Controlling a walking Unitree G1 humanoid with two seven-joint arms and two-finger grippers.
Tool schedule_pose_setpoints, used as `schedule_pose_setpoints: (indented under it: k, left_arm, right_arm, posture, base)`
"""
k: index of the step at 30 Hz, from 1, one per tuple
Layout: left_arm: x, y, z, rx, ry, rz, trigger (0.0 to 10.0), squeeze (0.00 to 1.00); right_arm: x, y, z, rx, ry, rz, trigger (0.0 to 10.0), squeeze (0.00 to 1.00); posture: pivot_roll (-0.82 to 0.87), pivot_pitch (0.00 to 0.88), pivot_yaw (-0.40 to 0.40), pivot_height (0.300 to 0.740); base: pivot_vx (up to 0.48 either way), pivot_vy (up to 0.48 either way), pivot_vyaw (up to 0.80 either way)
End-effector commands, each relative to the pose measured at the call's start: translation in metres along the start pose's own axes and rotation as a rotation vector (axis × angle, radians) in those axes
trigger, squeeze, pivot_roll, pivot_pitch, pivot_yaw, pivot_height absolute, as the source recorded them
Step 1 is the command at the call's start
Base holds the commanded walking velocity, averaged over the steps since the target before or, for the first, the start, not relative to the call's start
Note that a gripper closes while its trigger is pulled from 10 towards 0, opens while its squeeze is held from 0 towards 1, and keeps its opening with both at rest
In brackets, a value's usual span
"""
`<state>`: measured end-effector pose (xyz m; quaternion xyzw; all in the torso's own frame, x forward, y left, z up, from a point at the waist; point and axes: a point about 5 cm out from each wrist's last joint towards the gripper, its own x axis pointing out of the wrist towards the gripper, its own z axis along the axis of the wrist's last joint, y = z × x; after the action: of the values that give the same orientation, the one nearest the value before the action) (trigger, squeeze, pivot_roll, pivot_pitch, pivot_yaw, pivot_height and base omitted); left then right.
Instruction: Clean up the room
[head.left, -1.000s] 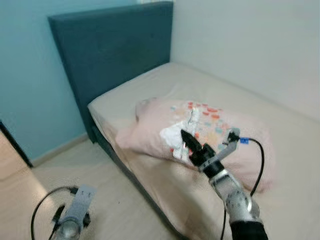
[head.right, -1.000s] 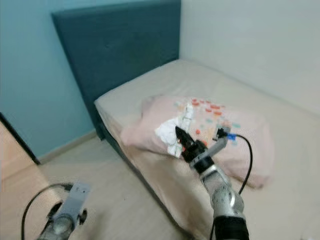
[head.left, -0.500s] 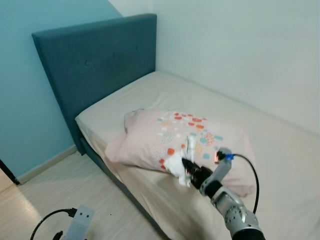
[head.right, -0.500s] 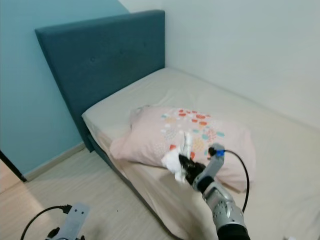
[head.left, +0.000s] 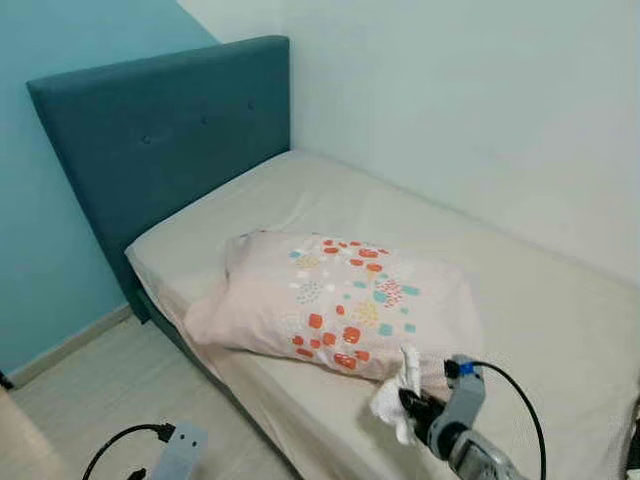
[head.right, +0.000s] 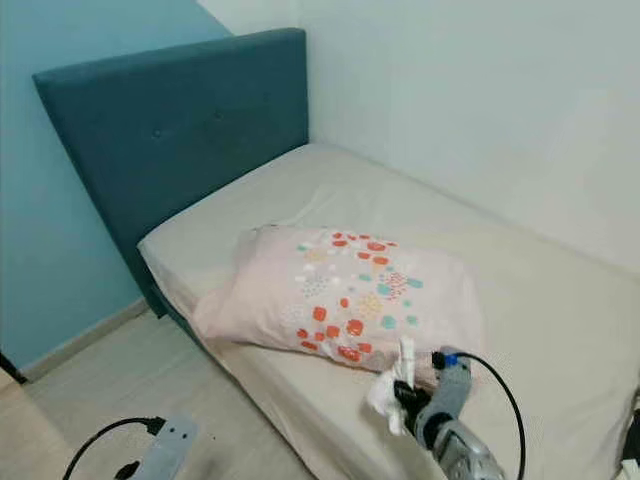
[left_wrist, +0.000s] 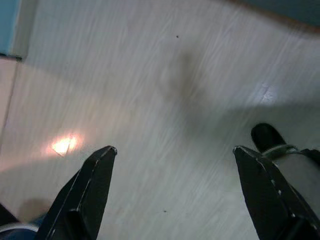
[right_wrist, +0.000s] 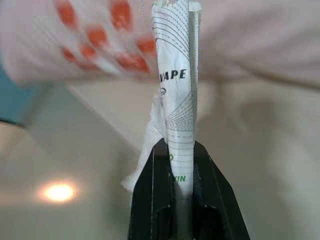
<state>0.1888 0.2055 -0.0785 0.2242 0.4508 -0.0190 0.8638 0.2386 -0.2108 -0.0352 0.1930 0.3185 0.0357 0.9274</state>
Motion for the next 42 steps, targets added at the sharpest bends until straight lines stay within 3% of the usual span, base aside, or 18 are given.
schedule_pose_setpoints:
  k: [1, 7, 15, 32, 35, 36, 42]
  left_arm:
    - [-0.002, -0.006, -0.009, 0.008, 0.048, -0.025, 10.0, 0.0]
    - [-0.002, -0.008, -0.011, 0.03, 0.042, -0.043, 10.0, 0.0]
    - [-0.004, -0.013, -0.015, 0.055, 0.04, -0.074, 10.0, 0.0]
    - [-0.004, -0.01, -0.017, 0.054, 0.047, -0.086, 10.0, 0.0]
    - [-0.004, -0.01, -0.017, 0.043, 0.051, -0.083, 10.0, 0.0]
    - [-0.004, -0.009, -0.018, 0.012, 0.057, -0.079, 10.0, 0.0]
    - [-0.004, -0.011, -0.017, -0.038, 0.062, -0.075, 10.0, 0.0]
  right_arm:
    - [-0.002, -0.005, -0.014, -0.068, 0.068, -0.052, 10.0, 0.0]
    - [-0.002, -0.006, -0.018, -0.114, 0.087, -0.064, 10.0, 0.0]
    - [0.001, -0.004, -0.007, -0.121, 0.036, -0.044, 10.0, 0.0]
    - [0.003, 0.005, -0.022, -0.319, 0.131, 0.005, 10.0, 0.0]
    - [0.002, 0.003, -0.024, -0.34, 0.143, -0.006, 10.0, 0.0]
    - [-0.001, -0.004, -0.028, -0.417, 0.174, -0.066, 10.0, 0.0]
    - [-0.012, -0.019, -0.046, -0.429, 0.258, -0.159, 10.0, 0.0]
  posture:
    - [0.02, 0.0, -0.033, 0.74]
    - [0.02, 0.0, -0.032, 0.74]
    - [0.03, 0.0, -0.034, 0.74]
    - [0.04, 0.0, -0.031, 0.74]
    - [0.04, 0.0, -0.031, 0.74]
    - [0.04, 0.0, -0.031, 0.74]
    - [0.04, 0.0, -0.057, 0.74]
  base:
    - [-0.469, 0.0, 0.8]
    - [-0.416, 0.0, 0.8]
    - [0.0, 0.0, 0.8]
    - [0.0, 0.0, 0.79]
    - [0.322, 0.0, 0.79]
    - [0.352, 0.0, 0.0]
    - [0.363, 0.0, 0.0]
